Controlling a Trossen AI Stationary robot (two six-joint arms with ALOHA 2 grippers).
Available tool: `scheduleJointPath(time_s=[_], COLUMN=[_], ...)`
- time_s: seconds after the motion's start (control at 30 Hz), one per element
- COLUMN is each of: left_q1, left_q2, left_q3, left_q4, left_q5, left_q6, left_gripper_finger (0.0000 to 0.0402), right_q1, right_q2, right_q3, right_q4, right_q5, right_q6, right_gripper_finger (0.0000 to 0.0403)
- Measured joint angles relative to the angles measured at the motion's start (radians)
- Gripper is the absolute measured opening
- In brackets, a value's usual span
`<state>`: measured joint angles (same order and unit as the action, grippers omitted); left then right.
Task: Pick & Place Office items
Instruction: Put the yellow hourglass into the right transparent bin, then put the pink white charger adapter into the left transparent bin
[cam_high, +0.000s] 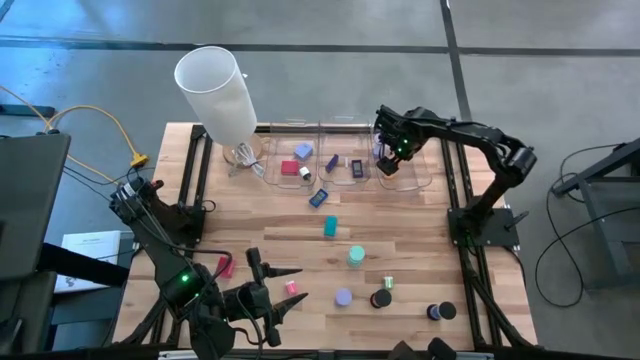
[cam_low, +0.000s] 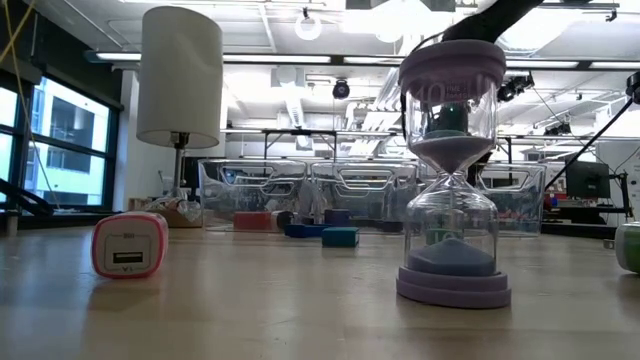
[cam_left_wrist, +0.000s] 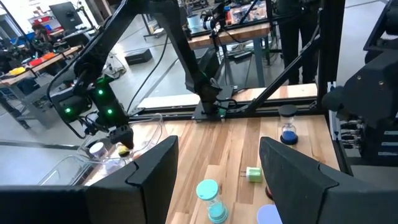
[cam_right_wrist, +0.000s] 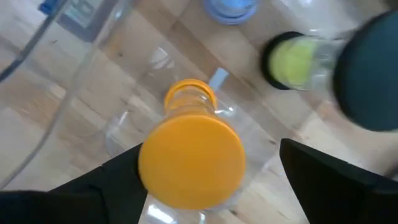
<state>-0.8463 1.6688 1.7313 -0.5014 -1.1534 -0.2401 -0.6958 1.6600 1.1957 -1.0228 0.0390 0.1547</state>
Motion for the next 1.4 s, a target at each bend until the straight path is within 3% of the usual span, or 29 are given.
scheduleJointPath(time_s=[0.27, 0.63, 0.87, 1.03, 1.17, 1.4], left_q1=[0.000, 0.000, -0.002, -0.004, 0.000, -0.016], left_q2=[0.000, 0.000, 0.000, -0.002, -0.004, -0.005], left_q3=[0.000, 0.000, 0.000, 0.000, 0.000, 0.000], left_q4=[-0.018, -0.251, -0.371, -0.579, -0.740, -0.899], left_q5=[0.001, 0.071, 0.090, 0.154, 0.233, 0.246], left_q6=[0.000, -0.154, -0.235, -0.425, -0.584, -0.695], left_gripper_finger=[0.0217, 0.0217, 0.0217, 0.0217, 0.0217, 0.0217], right_q1=[0.061, 0.176, 0.271, 0.369, 0.481, 0.790], right_q2=[-0.064, -0.284, -0.449, -0.535, -0.576, -0.599], right_q3=[0.071, 0.126, 0.126, 0.126, 0.126, 0.042], right_q4=[-0.076, -0.138, -0.144, -0.140, -0.140, -0.078], right_q5=[0.085, 0.087, -0.082, -0.178, -0.119, 0.158], right_q6=[0.030, 0.116, 0.248, 0.351, 0.431, 0.633], right_gripper_finger=[0.0332, 0.0332, 0.0332, 0.0332, 0.0332, 0.0332])
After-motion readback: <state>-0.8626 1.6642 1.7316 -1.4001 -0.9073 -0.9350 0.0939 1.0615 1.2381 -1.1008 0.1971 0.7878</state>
